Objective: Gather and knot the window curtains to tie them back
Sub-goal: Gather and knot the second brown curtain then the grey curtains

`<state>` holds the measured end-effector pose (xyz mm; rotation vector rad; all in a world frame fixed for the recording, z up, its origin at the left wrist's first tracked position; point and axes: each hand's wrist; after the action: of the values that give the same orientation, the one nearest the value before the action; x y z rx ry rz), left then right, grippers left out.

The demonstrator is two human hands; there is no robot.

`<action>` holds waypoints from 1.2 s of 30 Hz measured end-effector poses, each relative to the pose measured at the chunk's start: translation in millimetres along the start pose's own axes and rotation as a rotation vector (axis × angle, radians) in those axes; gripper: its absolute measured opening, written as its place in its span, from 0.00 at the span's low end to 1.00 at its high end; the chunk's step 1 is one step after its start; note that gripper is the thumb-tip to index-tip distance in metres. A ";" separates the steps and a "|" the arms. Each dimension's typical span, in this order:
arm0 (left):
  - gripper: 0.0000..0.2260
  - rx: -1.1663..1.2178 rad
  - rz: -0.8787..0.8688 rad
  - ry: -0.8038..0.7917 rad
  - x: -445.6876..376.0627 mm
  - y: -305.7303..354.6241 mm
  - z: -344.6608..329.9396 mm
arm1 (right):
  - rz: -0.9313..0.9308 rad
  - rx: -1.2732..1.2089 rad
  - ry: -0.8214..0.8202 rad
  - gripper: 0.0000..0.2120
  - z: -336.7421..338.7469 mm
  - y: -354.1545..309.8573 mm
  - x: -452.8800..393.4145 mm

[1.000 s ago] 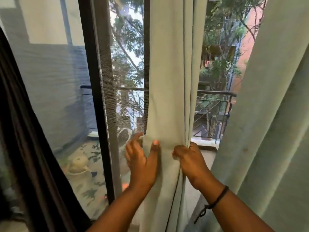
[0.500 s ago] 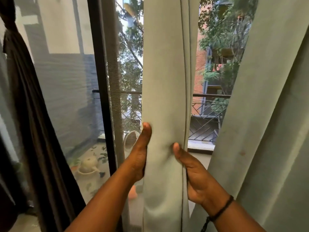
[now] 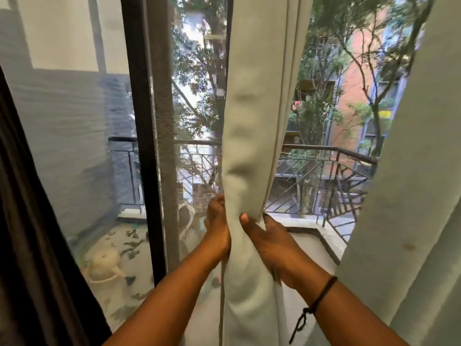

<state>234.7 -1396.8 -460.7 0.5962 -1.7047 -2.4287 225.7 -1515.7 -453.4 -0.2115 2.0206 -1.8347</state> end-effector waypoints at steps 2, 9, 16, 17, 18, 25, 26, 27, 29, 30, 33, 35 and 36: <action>0.20 -0.158 0.056 0.125 -12.9 -9.2 11.7 | 0.017 0.033 0.022 0.06 -7.9 2.7 -15.3; 0.08 -0.175 -0.049 0.230 -41.1 -33.1 48.3 | 0.021 0.000 -0.014 0.22 -23.7 12.6 -64.1; 0.06 -0.330 -0.045 0.241 -69.9 -30.4 60.1 | 0.035 -0.110 -0.020 0.29 -30.7 31.0 -89.0; 0.05 -0.269 -0.026 0.227 -70.9 -28.9 58.4 | 0.049 -0.113 -0.003 0.28 -30.2 31.9 -92.5; 0.05 -0.165 -0.023 0.201 -70.8 -28.2 54.2 | 0.083 -0.106 0.018 0.24 -28.7 31.9 -95.9; 0.27 0.247 -0.153 0.042 -64.9 -16.6 8.4 | 0.295 0.377 0.011 0.31 -17.2 43.2 -112.0; 0.31 0.218 -0.152 0.077 -69.8 -14.6 3.7 | 0.338 0.521 -0.034 0.22 -16.0 44.0 -113.8; 0.31 0.200 -0.139 0.096 -76.9 -15.2 2.4 | 0.400 0.676 -0.108 0.17 -15.9 42.8 -113.0; 0.29 0.221 -0.115 0.047 -90.6 -14.3 1.9 | 0.387 0.790 -0.123 0.19 -12.9 43.2 -114.8; 0.28 0.266 -0.104 0.000 -96.1 -15.0 3.6 | 0.382 0.835 -0.119 0.20 -9.8 43.6 -118.4; 0.31 0.395 -0.094 -0.159 -102.4 -23.4 11.6 | 0.324 0.684 -0.271 0.25 4.2 43.0 -128.6; 0.30 0.460 -0.081 -0.272 -97.7 -25.3 12.5 | 0.238 0.395 -0.418 0.26 18.1 42.0 -135.5; 0.30 0.477 -0.060 -0.311 -95.3 -24.8 12.0 | 0.184 0.299 -0.456 0.26 24.6 40.2 -137.9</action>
<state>320.6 -1347.5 -456.3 0.3235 -2.4565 -2.2460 366.7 -1481.8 -468.0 -0.3125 1.3957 -1.7529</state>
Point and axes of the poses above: each hand's wrist, its own x-axis away from the middle knuckle, its own z-axis out of the back of the hand, y = z × x, and after that the axes turned 10 degrees about -x, right-handed
